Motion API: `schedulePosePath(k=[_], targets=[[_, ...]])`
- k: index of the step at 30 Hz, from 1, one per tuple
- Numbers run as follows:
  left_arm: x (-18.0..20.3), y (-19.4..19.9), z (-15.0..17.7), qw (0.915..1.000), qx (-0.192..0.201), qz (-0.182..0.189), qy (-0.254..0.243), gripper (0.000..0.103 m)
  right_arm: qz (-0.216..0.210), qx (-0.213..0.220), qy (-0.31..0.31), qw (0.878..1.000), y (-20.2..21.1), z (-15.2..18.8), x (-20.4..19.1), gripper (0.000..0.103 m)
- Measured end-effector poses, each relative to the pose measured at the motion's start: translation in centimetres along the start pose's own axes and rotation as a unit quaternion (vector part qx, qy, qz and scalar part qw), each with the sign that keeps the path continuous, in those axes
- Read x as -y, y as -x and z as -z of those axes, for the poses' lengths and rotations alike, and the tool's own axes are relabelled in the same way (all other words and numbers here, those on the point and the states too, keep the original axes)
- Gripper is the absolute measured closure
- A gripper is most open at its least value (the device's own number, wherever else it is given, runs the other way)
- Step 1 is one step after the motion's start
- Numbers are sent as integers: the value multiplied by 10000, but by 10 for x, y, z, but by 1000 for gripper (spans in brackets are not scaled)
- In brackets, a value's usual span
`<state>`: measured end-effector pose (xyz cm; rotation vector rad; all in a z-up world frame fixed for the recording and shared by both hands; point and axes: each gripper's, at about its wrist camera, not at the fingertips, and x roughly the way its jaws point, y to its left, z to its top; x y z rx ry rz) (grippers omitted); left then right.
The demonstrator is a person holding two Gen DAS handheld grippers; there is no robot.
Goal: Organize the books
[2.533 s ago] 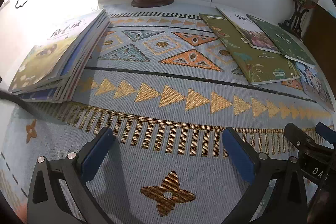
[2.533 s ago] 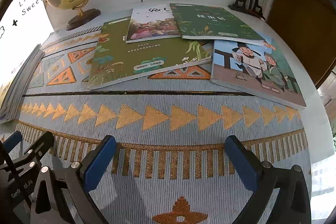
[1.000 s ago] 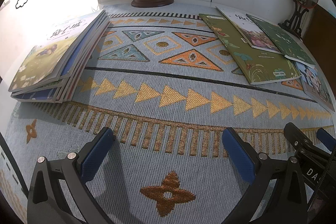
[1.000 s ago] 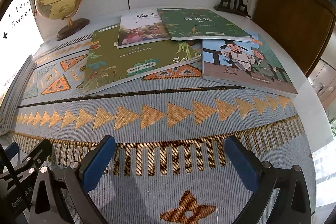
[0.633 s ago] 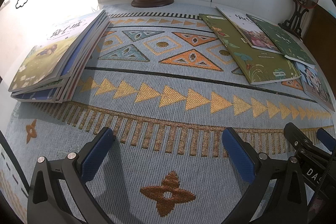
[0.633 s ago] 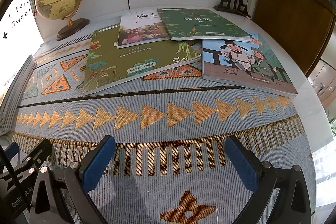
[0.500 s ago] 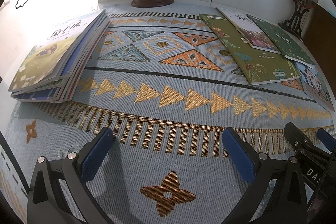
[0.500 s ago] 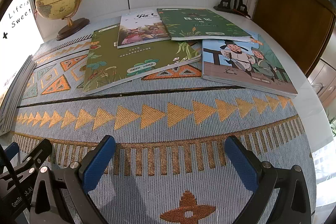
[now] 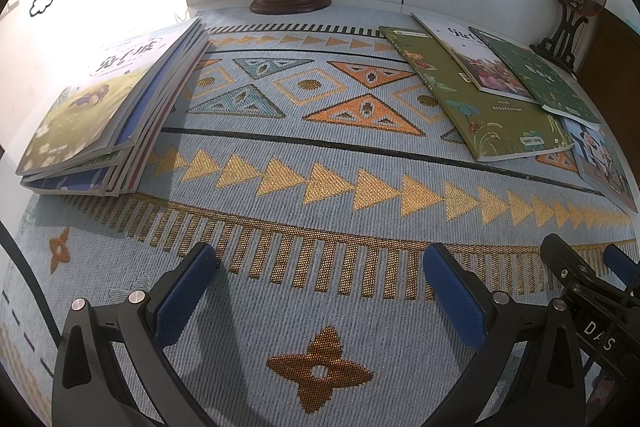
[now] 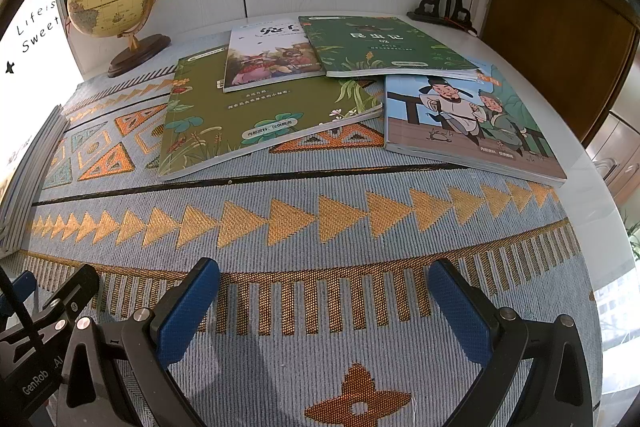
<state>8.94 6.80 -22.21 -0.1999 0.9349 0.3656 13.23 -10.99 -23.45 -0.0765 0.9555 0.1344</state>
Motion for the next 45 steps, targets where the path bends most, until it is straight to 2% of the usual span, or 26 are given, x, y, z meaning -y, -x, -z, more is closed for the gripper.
schedulePosePath(k=[5,11,16,22,28,30,33,36,45], targets=[[-2,-1,-1,9994,-216,173,-211,0,0,0,0,10000,0,0,0,0],[-2,-5,-9,9954,-935,113,-148,0,-18,-32,20,10000,0,0,0,0],[-2,-13,-18,9909,-1322,132,-222,0,-246,-507,331,9979,-2,-7,3,0],[-1,-13,-14,9950,-957,147,-254,0,-300,-499,426,9974,-2,-4,3,0],[-4,-17,-19,9923,-1154,220,-391,0,-266,-644,241,9973,0,-6,7,0],[-5,-15,-20,9925,-1139,29,-438,0,-244,-599,165,9978,4,-7,10,0],[-5,-2,-28,9940,-730,-378,-723,0,-175,-485,108,9986,11,-12,13,0],[3,11,-41,9924,-449,-464,-1045,0,-65,-354,101,9993,19,-19,16,0],[37,51,-88,9886,67,139,-1496,0,215,153,-88,9996,64,-62,29,0]])
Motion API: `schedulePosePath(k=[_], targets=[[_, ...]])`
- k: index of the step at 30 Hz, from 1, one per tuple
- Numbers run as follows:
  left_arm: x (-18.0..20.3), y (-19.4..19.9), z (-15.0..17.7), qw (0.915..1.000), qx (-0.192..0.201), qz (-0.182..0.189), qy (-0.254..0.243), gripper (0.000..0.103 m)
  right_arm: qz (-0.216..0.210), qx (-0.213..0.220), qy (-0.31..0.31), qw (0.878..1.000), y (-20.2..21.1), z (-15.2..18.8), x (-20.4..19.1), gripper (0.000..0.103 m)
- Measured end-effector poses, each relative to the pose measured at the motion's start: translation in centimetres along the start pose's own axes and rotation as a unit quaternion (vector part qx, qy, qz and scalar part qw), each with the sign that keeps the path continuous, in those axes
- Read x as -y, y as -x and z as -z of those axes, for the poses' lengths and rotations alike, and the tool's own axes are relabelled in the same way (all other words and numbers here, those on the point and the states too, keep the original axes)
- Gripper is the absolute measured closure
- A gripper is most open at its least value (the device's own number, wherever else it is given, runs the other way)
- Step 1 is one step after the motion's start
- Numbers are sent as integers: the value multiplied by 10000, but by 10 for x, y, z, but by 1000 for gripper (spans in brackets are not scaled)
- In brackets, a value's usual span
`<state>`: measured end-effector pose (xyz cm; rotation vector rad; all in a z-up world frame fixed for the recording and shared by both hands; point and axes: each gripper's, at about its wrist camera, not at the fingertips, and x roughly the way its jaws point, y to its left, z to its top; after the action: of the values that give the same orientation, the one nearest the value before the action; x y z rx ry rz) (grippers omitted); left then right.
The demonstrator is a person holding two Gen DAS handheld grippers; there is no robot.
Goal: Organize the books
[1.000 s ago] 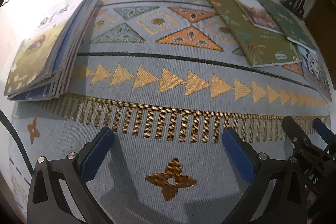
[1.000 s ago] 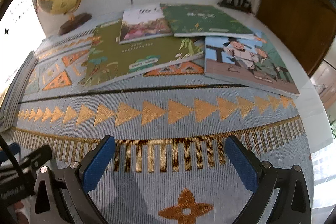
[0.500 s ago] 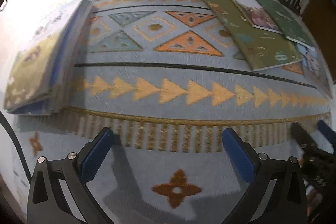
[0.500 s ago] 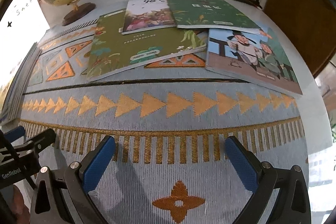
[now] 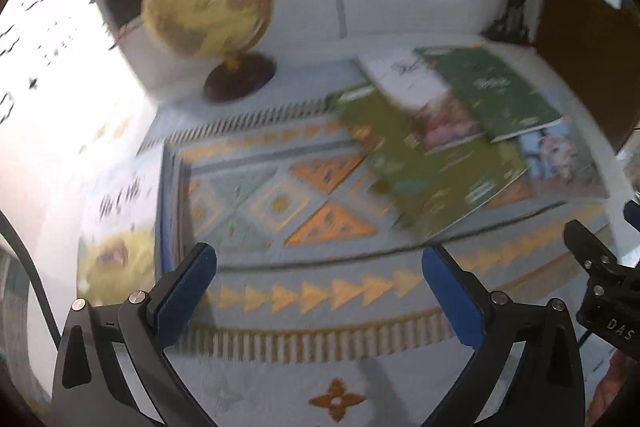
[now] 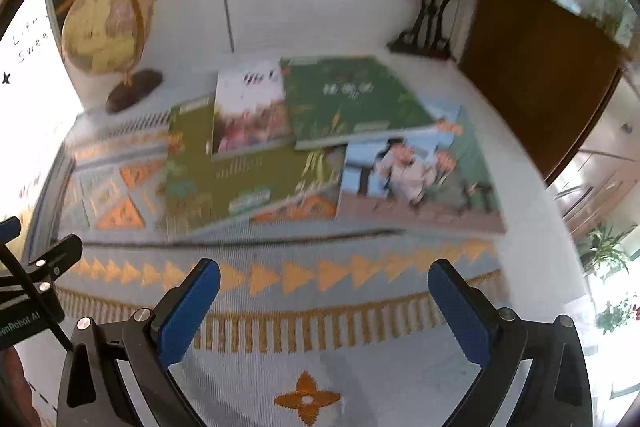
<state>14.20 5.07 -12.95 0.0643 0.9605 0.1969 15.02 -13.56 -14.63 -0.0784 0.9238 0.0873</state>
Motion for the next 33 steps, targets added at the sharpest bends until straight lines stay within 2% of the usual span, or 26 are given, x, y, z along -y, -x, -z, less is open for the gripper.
schedulePosePath(k=[6,14,18,23,25,33], targets=[[22,19,-35,9987,236,401,-218,0,195,267,-208,9992,28,-28,17,0],[34,19,-60,9984,338,415,-178,0,131,435,-323,9984,42,-52,45,0],[40,10,-66,9994,170,253,-132,0,52,419,-197,9989,33,-60,57,0],[51,-3,-82,9995,-6,330,26,0,-154,373,-139,9991,14,-74,76,0],[58,-8,-87,9997,-10,256,21,0,-272,347,-128,9989,7,-80,84,0],[88,-28,-104,9994,-107,311,81,0,-336,288,-72,9990,-23,-101,114,0]])
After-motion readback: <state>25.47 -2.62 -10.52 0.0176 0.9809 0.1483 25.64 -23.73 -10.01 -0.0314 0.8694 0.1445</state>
